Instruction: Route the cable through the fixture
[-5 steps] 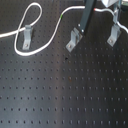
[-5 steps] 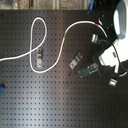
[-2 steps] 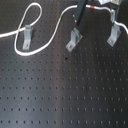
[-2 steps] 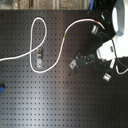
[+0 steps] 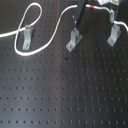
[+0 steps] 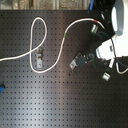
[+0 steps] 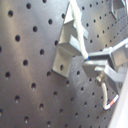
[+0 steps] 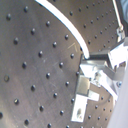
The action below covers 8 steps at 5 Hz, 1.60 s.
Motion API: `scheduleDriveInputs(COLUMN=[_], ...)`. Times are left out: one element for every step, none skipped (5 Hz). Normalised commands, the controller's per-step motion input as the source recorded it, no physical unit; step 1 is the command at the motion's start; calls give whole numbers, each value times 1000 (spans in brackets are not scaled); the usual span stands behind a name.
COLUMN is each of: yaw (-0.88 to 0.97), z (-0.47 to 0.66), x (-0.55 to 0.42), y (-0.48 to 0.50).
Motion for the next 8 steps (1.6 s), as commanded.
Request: scheduleDriveInputs(yaw=[-266,-114,-269,-283,-243,-149,0,0], z=[0,0,290,180,133,80,95,365], x=[-166,-34,23,71,47,-12,-48,-226], y=[344,69,46,-111,-63,-48,-41,-276])
